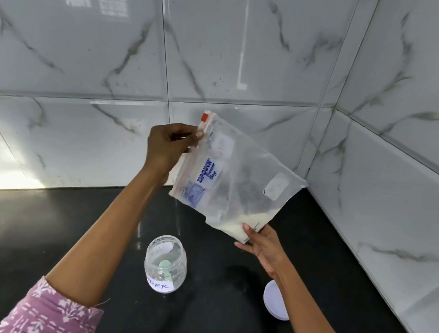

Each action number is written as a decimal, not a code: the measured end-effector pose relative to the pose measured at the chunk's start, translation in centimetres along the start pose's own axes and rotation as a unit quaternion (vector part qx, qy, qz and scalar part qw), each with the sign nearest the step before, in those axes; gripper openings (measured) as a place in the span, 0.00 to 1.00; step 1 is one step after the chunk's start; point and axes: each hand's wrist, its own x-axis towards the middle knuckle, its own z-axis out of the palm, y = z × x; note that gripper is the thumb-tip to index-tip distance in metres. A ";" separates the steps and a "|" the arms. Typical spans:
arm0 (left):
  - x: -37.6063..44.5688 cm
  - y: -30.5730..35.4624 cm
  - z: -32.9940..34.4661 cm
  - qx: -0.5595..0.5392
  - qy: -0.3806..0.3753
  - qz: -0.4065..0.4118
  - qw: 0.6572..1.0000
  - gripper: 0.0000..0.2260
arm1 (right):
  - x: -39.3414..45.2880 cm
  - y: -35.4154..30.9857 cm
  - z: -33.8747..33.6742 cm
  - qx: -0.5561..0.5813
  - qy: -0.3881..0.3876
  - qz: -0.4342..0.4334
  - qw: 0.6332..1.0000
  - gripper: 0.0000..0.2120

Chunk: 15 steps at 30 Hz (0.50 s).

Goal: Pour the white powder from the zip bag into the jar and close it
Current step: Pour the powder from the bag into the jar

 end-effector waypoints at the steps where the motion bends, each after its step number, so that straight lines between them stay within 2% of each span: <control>1: -0.2 -0.3 -0.9 0.011 0.003 0.007 1.000 0.07 | -0.3 -0.3 0.0 -0.008 0.003 -0.013 1.000 0.25; 4: -1.6 -1.9 -3.9 0.047 -0.009 -0.009 0.999 0.08 | -1.0 -1.3 -0.1 -0.026 0.008 -0.048 0.998 0.25; 6: -2.8 -3.2 -5.4 0.062 -0.034 -0.046 0.996 0.07 | -1.3 -2.1 0.1 -0.024 0.012 -0.066 0.997 0.25; 10: -5.1 -5.8 -7.0 0.025 -0.112 -0.123 0.986 0.11 | -1.5 -3.0 0.5 -0.009 0.021 -0.081 0.996 0.26; 12: -5.7 -6.7 -7.1 0.040 -0.153 -0.131 0.979 0.10 | -1.5 -3.3 0.8 -0.011 0.021 -0.083 0.996 0.26; 15: -5.7 -7.3 -6.6 0.045 -0.165 -0.131 0.976 0.09 | -1.6 -3.6 1.1 -0.017 0.018 -0.085 0.996 0.26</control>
